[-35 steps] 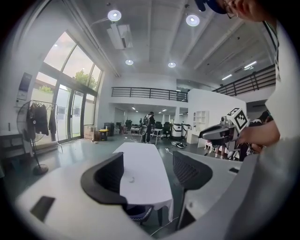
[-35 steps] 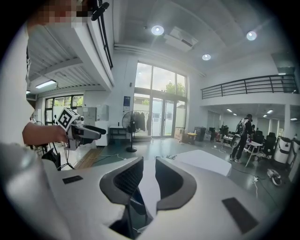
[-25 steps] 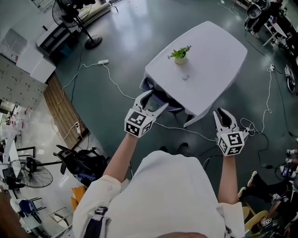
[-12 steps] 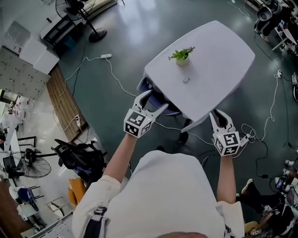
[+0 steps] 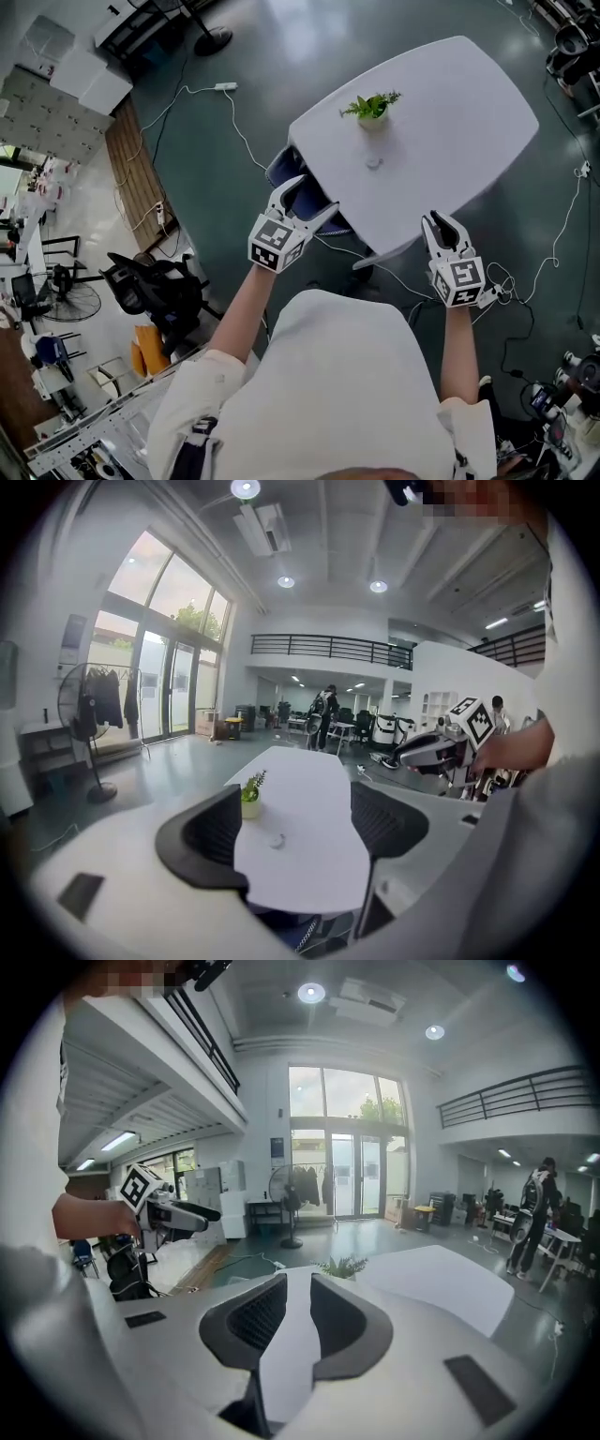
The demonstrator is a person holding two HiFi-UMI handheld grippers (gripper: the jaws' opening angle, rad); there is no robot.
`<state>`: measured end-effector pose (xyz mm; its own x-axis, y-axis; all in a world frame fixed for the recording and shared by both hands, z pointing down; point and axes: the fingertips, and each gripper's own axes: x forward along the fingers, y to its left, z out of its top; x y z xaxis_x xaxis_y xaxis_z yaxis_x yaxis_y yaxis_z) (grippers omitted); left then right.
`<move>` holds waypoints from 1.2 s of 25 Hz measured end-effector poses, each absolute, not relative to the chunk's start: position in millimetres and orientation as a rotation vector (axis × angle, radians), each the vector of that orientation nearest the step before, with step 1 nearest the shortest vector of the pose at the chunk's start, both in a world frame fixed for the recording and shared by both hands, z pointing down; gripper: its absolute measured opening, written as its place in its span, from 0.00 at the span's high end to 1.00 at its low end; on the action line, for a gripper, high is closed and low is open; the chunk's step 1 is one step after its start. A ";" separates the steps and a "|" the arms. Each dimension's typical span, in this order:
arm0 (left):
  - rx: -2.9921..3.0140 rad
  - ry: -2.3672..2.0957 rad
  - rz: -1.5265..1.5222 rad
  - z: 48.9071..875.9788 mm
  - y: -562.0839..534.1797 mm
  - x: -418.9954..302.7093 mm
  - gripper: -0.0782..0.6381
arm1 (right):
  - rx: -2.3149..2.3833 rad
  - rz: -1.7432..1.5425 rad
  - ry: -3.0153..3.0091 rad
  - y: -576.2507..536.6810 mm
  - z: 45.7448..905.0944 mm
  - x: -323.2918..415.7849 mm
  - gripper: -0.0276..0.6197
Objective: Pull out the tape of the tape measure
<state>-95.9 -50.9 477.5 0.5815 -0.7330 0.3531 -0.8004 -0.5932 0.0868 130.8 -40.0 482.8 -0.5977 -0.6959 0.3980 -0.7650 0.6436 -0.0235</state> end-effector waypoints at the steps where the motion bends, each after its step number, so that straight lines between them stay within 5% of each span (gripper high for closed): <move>1: 2.563 -1.282 0.421 478.8 -54.7 -91.3 0.39 | 1.143 0.278 -2.516 -47.1 484.6 134.8 0.81; 30: 2.589 -0.873 0.842 610.2 -186.2 -53.3 0.39 | 1.121 0.494 -2.411 -163.8 580.0 101.7 0.81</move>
<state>-53.3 -186.2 610.2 0.6472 -0.4599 0.6079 -0.6244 -0.7773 0.0767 101.7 -163.8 580.0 -0.5784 -0.6272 0.5217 -0.7818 0.6087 -0.1349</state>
